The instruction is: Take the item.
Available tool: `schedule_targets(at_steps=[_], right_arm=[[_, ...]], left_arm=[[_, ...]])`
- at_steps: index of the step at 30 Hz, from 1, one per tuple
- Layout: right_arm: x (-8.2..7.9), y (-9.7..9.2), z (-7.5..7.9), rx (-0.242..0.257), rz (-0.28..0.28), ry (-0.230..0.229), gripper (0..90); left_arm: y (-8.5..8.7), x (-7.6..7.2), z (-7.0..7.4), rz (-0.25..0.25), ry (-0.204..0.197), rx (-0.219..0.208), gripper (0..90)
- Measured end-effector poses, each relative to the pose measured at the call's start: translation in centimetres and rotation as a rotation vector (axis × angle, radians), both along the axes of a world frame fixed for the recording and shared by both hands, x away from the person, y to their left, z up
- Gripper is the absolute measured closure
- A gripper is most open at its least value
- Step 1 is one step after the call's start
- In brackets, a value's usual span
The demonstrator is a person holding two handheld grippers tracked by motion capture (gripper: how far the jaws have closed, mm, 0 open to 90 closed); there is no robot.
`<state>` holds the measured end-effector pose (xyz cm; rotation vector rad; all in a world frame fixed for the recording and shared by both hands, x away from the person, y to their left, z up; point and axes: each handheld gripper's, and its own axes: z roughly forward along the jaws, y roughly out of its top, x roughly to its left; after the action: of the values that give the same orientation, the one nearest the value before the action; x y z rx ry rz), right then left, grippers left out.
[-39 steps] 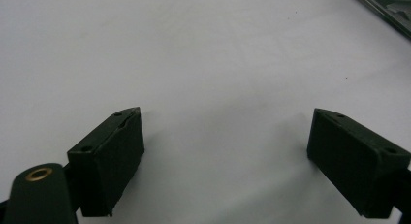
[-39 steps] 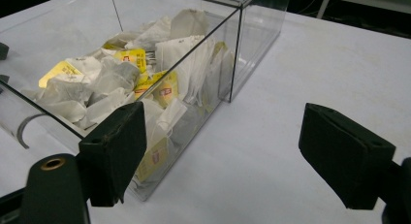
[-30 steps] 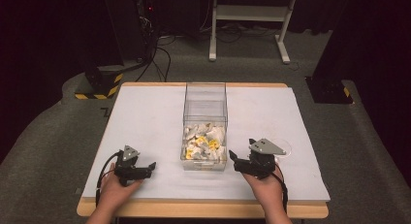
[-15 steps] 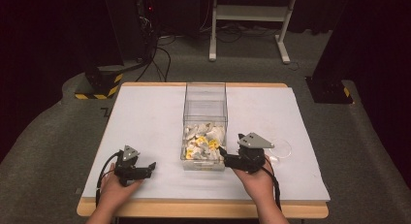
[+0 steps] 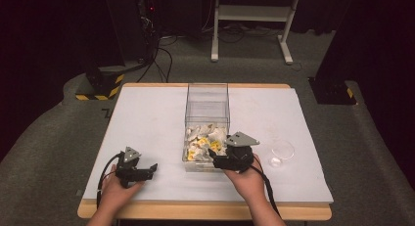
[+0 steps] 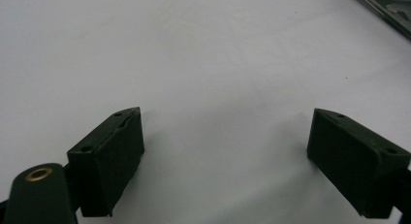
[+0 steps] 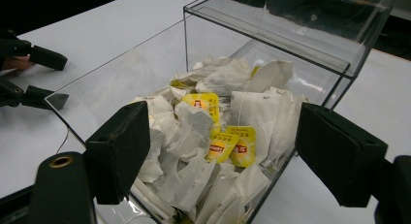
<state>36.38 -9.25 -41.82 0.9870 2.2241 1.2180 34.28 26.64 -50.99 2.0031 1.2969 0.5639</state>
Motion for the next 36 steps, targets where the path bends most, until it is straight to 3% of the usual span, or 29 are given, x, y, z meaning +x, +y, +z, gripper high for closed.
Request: schedule_targets(at_steps=[19,29,36], right_arm=[[1.5,2.2,-0.3,-0.054,0.033,0.060,27.9],[2.6,3.5,-0.6,-0.140,0.085,0.132,49.2],[3.2,3.5,-0.8,-0.182,0.080,0.178,64.0]], left_arm=[[0.0,0.0,0.0,0.000,0.000,-0.001,13.4],[0.0,0.0,0.0,0.000,0.000,0.000,13.5],[0.0,0.0,0.0,-0.001,-0.001,0.001,13.5]])
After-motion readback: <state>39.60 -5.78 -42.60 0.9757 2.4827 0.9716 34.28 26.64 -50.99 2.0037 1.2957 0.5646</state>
